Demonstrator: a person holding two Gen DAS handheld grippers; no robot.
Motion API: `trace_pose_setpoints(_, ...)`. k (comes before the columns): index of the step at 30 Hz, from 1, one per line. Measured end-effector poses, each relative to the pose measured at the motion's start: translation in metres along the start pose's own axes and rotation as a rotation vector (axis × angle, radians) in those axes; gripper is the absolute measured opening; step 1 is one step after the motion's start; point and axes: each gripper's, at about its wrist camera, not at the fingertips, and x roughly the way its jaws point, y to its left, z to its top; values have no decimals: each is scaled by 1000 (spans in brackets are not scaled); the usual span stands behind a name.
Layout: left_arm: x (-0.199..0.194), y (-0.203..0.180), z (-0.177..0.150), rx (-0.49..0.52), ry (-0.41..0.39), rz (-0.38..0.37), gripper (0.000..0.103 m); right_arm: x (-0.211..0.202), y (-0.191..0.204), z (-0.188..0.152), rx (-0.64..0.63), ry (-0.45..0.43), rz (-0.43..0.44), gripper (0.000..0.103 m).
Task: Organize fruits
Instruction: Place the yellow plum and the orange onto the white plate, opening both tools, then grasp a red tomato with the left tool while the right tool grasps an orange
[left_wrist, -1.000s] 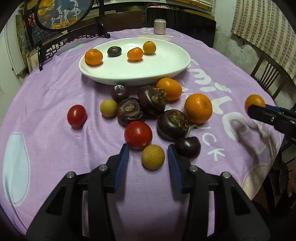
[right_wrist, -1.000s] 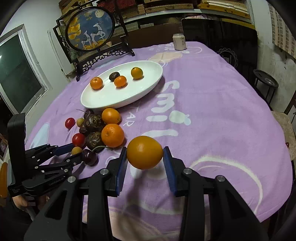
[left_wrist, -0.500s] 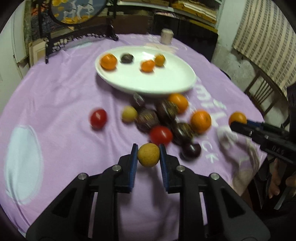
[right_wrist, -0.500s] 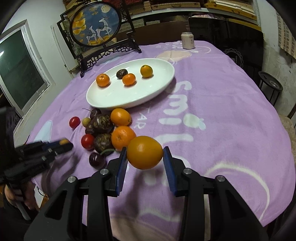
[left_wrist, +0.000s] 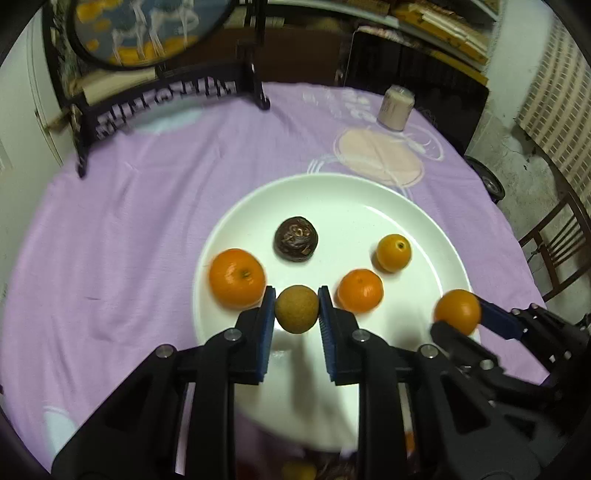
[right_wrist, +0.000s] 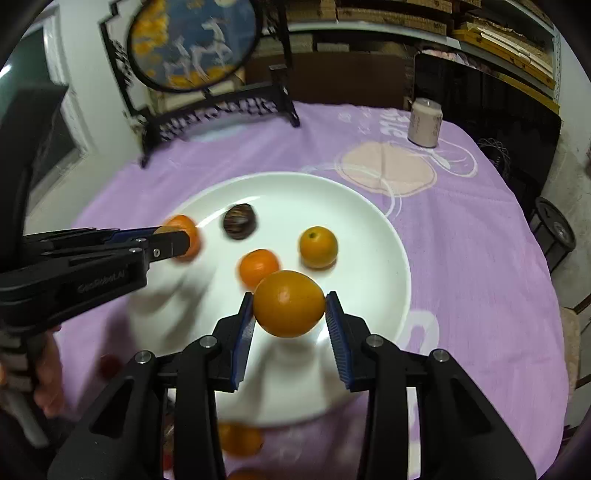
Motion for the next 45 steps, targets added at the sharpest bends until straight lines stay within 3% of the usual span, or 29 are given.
trace_pose_setpoints(11, 28, -8, 7, 9, 31, -27, 26, 30, -7, 8, 16, 34, 6, 41)
trace_pose_setpoints(13, 20, -9, 9, -4, 9, -25, 69, 28, -5, 11, 15, 13, -1, 50)
trace_pose_setpoints(18, -23, -3, -2, -5, -82, -24, 73, -2, -12, 8, 35, -31, -23, 54)
trace_pose_setpoints(21, -60, 8, -35, 11, -131, -11, 82, -37, -9, -14, 15, -54, -13, 55)
trace_pose_setpoints(23, -81, 19, -70, 35, -172, 37, 89, -66, -6, -49, 11, -74, 8, 57)
trace_pose_setpoints(24, -87, 26, -86, 38, -184, 54, 90, -73, -5, -63, 18, -74, 20, 62)
trace_pose_setpoints(27, -94, 56, -137, -28, -190, 110, 90, -86, 0, -109, 71, -49, 64, 62)
trace_pose_setpoints(30, -96, 75, -158, -67, -161, 114, 90, -87, 10, -130, 78, -11, 60, 62)
trace_pose_setpoints(37, -115, 94, -174, -94, -182, 124, 90, -80, 24, -134, 35, -4, 12, 61)
trace_pose_setpoints(45, -106, 88, -184, -71, -138, 89, 90, -47, 22, -133, 41, 49, 30, 41)
